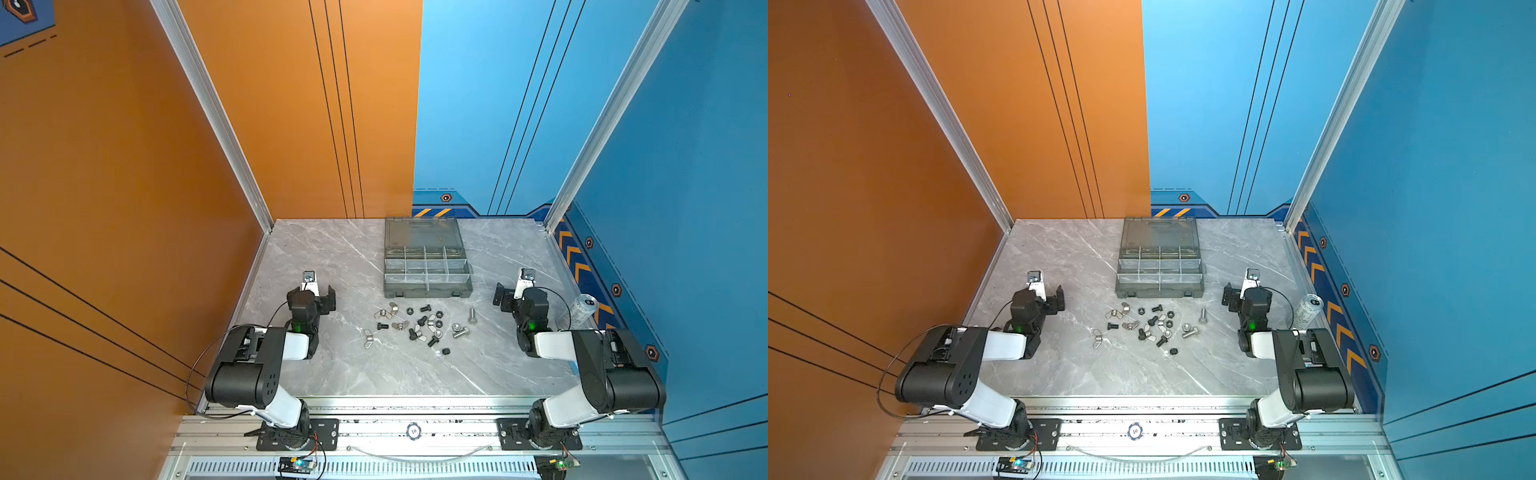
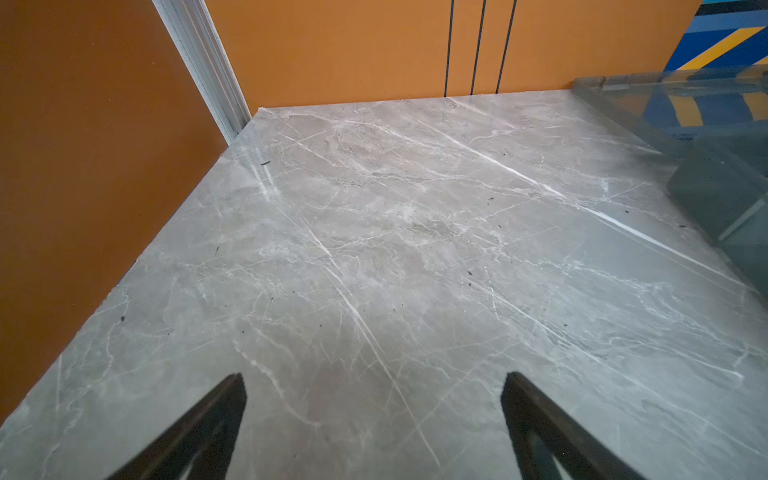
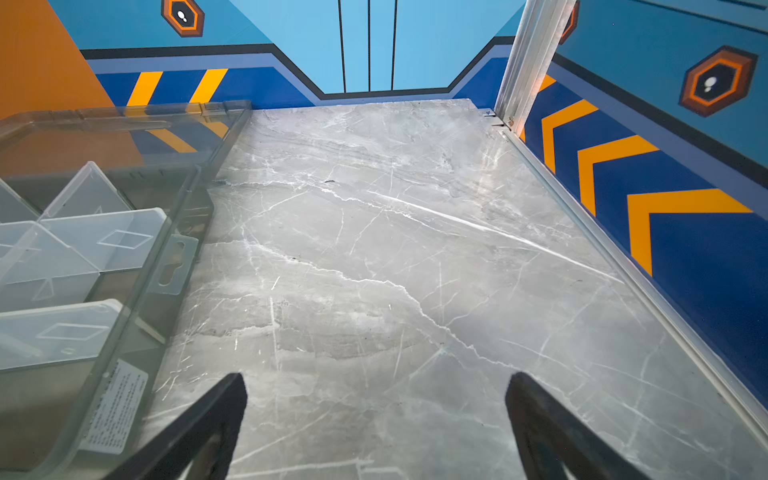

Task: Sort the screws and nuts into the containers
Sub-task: 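Lower both grippers from rest toward the pile of screws and nuts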

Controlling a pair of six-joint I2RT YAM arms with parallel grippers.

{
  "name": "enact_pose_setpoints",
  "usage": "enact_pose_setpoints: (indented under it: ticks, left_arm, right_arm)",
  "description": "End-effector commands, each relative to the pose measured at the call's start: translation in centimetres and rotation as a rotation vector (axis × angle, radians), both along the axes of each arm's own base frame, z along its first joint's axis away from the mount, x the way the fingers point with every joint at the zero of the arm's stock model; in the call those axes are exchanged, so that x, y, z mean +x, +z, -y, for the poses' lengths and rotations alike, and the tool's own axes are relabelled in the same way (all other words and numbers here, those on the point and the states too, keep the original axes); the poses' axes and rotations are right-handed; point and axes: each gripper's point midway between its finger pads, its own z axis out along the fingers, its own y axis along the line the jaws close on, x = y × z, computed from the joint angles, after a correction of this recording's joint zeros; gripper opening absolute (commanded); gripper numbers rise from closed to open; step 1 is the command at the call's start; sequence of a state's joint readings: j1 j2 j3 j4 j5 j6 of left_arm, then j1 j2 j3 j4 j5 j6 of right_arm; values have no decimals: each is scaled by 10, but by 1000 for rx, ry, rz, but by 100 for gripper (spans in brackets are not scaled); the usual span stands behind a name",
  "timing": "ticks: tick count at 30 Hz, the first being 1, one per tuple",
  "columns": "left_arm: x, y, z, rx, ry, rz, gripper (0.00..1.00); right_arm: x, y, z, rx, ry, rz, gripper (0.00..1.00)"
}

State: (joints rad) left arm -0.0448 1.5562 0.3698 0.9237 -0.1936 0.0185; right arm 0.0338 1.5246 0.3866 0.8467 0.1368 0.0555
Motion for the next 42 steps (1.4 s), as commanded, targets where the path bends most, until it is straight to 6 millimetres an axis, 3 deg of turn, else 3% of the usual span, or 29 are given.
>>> enact_pose_setpoints:
  ticks: [1,33,38,42]
  left_arm:
    - [3,1,2,-18,-13,-1,98]
    - [1,0,2,-6,-3,-2,98]
    - [3,23,8,28,-14,-24,98]
    - [2,61,22,35,-21,-38,98]
  right_arm:
    - [-1,0,2,-12,-15,4,100]
    - [-3,2,3,-38,-49,13,100]
    - [-9,29,2,-54,-56,13,100]
    - [-18,66,-8,-17,-5,-34,100]
